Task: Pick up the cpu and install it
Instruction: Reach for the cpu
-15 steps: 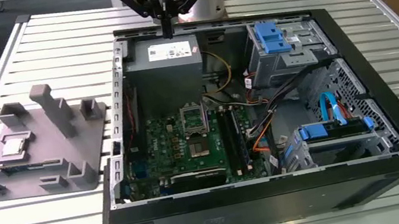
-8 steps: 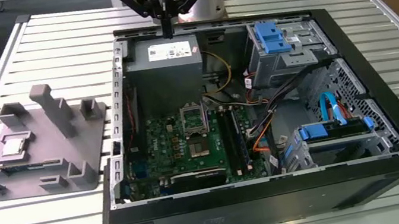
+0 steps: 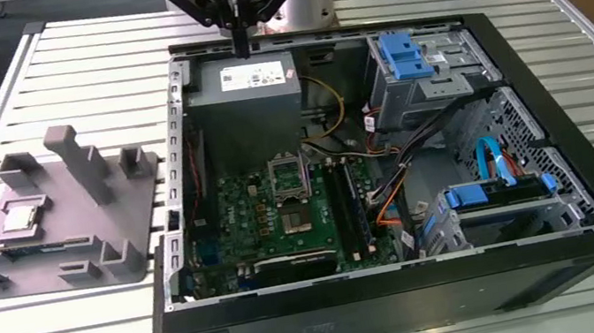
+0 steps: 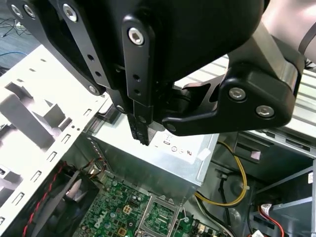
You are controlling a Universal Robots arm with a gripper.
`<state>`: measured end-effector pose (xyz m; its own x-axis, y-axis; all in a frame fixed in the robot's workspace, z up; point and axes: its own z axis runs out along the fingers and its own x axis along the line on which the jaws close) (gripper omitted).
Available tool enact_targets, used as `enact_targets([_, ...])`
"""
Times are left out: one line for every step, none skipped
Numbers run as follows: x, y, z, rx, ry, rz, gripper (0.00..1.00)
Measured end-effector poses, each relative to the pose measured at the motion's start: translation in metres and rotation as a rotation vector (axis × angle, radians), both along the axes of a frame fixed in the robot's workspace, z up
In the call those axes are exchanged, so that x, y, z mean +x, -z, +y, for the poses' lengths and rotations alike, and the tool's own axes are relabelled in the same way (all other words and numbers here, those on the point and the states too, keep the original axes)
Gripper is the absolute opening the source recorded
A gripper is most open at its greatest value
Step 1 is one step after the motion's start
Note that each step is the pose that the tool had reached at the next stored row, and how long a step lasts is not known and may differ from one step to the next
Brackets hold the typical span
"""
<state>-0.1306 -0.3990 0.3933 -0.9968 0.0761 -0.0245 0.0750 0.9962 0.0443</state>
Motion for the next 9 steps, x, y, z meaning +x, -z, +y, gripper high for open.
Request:
enact_targets([-0.0019, 0.0001, 0.0, 0.0001, 0.0, 0.0, 0.11])
enact_targets([-0.004, 0.0001, 0.0, 0.0, 0.0, -0.0001, 0.11])
enact_targets([-0.0064, 0.0001, 0.0, 0.0, 0.0, -0.0001, 0.11])
enact_targets([-0.0087, 0.0002, 0.0, 0.0, 0.0, -0.0002, 0.11])
enact_targets([-0.0112, 0.0002, 0.0, -0.0001, 0.0, -0.0002, 0.11])
enact_targets([-0.0138, 0.0003, 0.0, 0.0, 0.0, -0.0003, 0.11])
enact_targets([-0.0163, 0.0004, 0.0, 0.0, 0.0, -0.0004, 0.11])
enact_targets([-0.0189, 0.0004, 0.0, 0.0, 0.0, -0.0005, 0.11])
enact_targets([-0.0216, 0.0005, 0.0, 0.0, 0.0, -0.0006, 0.11])
